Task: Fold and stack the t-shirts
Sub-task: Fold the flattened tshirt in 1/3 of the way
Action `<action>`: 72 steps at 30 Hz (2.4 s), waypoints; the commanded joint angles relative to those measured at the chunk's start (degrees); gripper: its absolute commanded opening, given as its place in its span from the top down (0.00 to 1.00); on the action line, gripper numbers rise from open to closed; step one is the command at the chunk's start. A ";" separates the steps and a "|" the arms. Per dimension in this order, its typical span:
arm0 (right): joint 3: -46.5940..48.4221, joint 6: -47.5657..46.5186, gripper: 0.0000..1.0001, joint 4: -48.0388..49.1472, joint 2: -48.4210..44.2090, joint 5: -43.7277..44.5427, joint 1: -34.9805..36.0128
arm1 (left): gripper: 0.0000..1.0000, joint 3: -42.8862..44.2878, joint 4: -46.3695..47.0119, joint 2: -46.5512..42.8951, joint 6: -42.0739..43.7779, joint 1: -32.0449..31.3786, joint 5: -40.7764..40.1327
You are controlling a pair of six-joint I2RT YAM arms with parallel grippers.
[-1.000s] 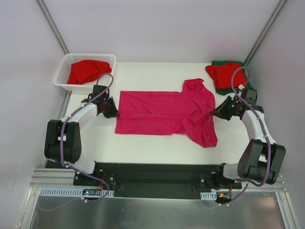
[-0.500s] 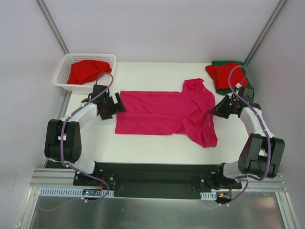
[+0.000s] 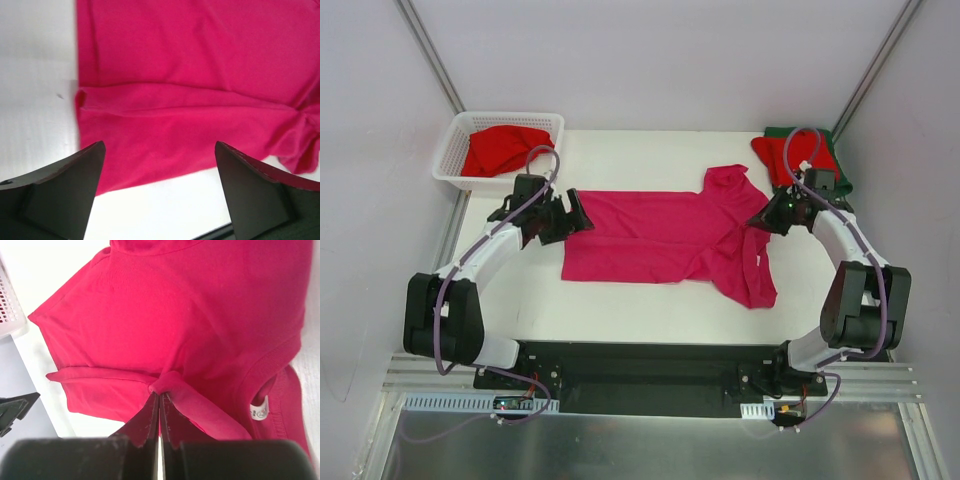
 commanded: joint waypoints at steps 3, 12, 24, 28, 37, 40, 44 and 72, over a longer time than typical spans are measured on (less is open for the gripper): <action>3.10 1.05 0.99 2.43 1.57 1.56 1.78 | 0.26 -2.27 3.32 -1.87 -1.63 -6.00 4.25; 4.51 0.53 0.99 2.78 4.29 2.87 2.57 | 0.35 -6.06 7.46 -0.20 -3.65 -10.14 4.96; 2.84 -1.05 0.46 0.41 -3.07 8.68 3.10 | 0.37 -9.22 9.92 0.86 -3.56 -11.11 5.92; 2.22 -2.20 0.47 -1.70 -6.33 7.45 4.59 | 0.39 -9.58 11.23 1.47 -3.65 -11.28 6.53; -3.05 -4.39 0.58 -4.60 -11.00 5.86 7.76 | 0.44 -9.58 12.38 3.14 -3.65 -11.81 7.59; -4.72 -4.83 0.57 -3.90 -10.73 6.83 8.90 | 0.43 -9.58 12.38 2.79 -3.65 -11.81 7.68; -5.51 -5.01 0.58 -1.63 -8.11 7.53 10.04 | 0.41 -9.49 12.38 2.35 -3.74 -11.81 7.68; 3.89 -10.72 0.57 -1.79 4.03 18.70 15.41 | 0.36 -10.98 12.38 -0.37 -3.13 -11.81 7.07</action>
